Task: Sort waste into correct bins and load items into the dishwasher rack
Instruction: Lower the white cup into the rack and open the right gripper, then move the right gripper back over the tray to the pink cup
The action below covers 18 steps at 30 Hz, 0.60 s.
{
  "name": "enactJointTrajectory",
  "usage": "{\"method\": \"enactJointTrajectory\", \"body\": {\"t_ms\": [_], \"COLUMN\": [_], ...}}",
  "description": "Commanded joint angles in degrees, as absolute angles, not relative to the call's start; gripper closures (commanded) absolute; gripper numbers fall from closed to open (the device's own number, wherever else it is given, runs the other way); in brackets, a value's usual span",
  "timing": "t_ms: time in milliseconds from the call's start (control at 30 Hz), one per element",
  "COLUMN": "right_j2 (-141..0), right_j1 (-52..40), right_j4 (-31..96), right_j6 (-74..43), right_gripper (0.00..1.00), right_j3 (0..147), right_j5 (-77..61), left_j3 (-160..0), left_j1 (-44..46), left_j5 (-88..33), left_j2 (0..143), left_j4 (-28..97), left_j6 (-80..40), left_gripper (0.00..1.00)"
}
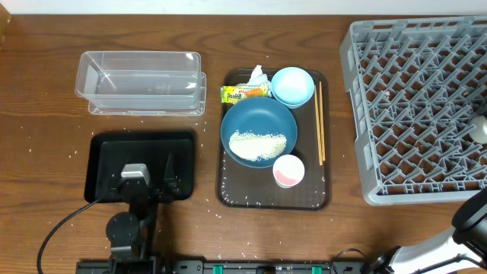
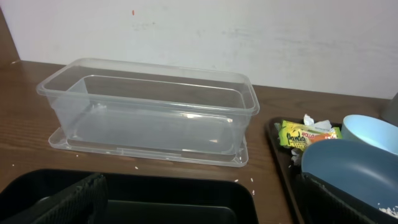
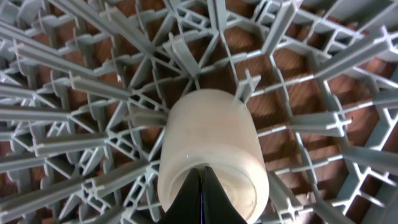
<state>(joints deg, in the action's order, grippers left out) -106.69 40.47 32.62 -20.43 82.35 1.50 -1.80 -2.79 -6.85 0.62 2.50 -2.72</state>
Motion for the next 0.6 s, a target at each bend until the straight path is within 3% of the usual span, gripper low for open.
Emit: {"method": "enactJointTrajectory", "body": {"t_ms": [0,567], "right_j2": [-108.4,-107.9], "right_j1": [39.7,39.7], "right_j4": [32.0,28.8], "right_j6": [-21.2,-21.0], "right_gripper": [0.99,0.95], "right_j3": [82.7,84.0], "right_j5": [2.1,0.1], "left_j3": [-0.2,-0.2], "left_j1": [-2.5,-2.5], "left_j5": [-6.8,-6.8], "left_j2": [0.3,0.3], "left_j4": [3.5,3.5], "left_j6": [-2.2,-2.2], "left_gripper": [0.02,0.02]}}
